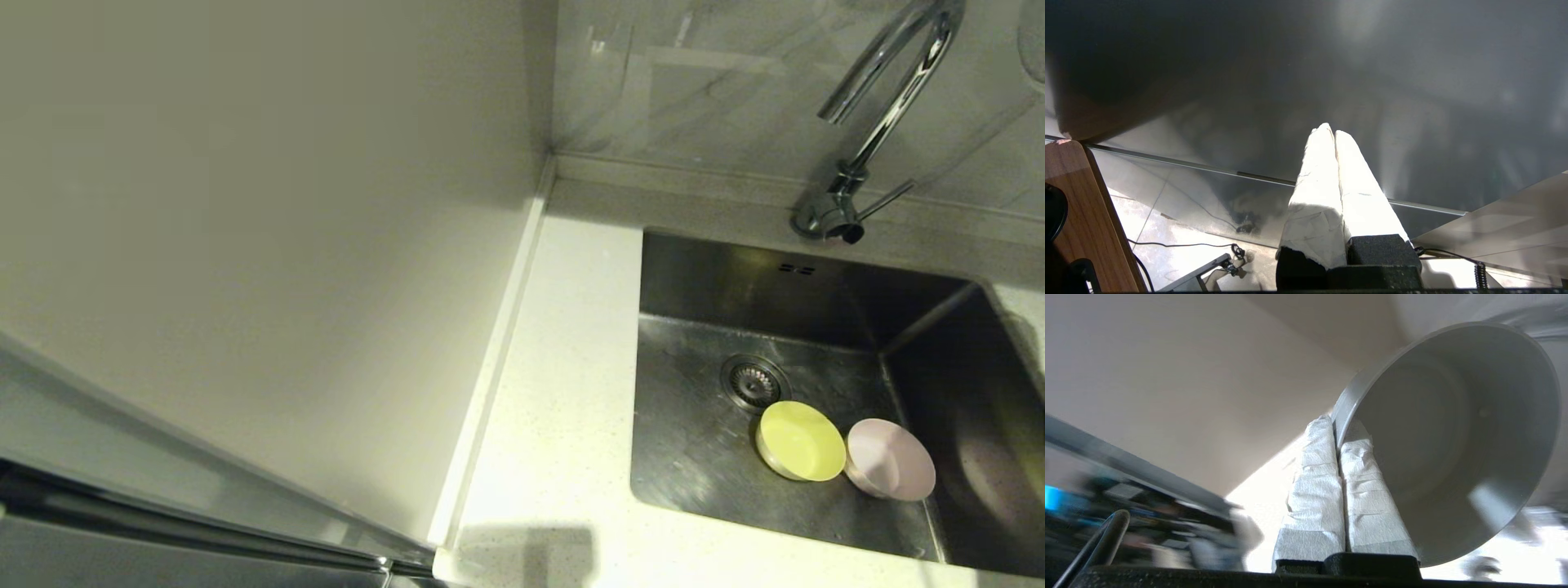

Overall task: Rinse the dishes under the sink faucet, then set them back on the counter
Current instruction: Put a bowl back to the table from the sink

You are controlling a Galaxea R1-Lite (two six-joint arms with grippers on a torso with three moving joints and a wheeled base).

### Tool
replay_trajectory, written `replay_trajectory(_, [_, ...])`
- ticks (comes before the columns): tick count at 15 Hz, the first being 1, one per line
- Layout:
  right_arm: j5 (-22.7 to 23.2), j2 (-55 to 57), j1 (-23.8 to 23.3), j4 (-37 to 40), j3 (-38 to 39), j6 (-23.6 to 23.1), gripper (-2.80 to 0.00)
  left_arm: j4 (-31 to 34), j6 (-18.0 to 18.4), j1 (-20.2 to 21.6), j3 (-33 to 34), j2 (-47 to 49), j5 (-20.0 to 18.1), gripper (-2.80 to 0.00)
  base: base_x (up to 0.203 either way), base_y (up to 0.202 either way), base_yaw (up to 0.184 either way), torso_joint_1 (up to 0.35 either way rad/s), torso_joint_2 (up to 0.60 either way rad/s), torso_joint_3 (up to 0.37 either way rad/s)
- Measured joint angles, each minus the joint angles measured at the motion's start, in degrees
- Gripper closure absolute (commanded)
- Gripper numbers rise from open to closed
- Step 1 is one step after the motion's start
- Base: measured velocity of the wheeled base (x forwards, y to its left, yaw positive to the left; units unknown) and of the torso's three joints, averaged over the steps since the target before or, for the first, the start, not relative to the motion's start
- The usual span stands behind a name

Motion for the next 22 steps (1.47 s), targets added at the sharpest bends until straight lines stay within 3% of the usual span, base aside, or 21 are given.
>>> replay_trajectory(2, [0.02, -0.02, -3.1, -8.07, 2.58, -2.97, 0.0, 0.02, 0.01, 0.0, 0.0, 0.0, 0.0, 0.0, 0.0, 0.0, 0.0, 0.0, 0.0, 0.0])
replay_trajectory(6, [-0.04, -0.13, -4.97, -8.24, 5.73, -3.12, 0.0, 0.02, 0.01, 0.0, 0.0, 0.0, 0.0, 0.0, 0.0, 0.0, 0.0, 0.0, 0.0, 0.0])
replay_trajectory(8, [-0.02, -0.56, -5.78, 0.13, 7.41, -2.51, 0.0, 0.02, 0.01, 0.0, 0.0, 0.0, -0.02, 0.0, 0.0, 0.0, 0.0, 0.0, 0.0, 0.0])
replay_trajectory(12, [-0.09, -0.9, -6.22, 34.61, 0.28, -2.09, 0.0, 0.02, -0.02, 0.0, 0.0, 0.0, 0.0, 0.0, 0.0, 0.0, 0.0, 0.0, 0.0, 0.0])
replay_trajectory(14, [-0.09, -0.17, -6.03, 46.78, -2.35, -1.75, 0.0, 0.02, 0.01, 0.0, 0.0, 0.0, 0.0, 0.0, 0.0, 0.0, 0.0, 0.0, 0.0, 0.0])
replay_trajectory(18, [-0.07, 1.46, -4.84, 57.79, -6.62, -2.32, 0.0, 0.02, 0.01, 0.0, 0.0, 0.0, 0.0, 0.0, 0.0, 0.0, 0.0, 0.0, 0.0, 0.0])
replay_trajectory(22, [-0.07, 1.9, -4.01, 55.54, -6.6, -2.58, 0.0, 0.02, 0.0, 0.0, 0.0, 0.0, 0.0, 0.0, 0.0, 0.0, 0.0, 0.0, 0.0, 0.0])
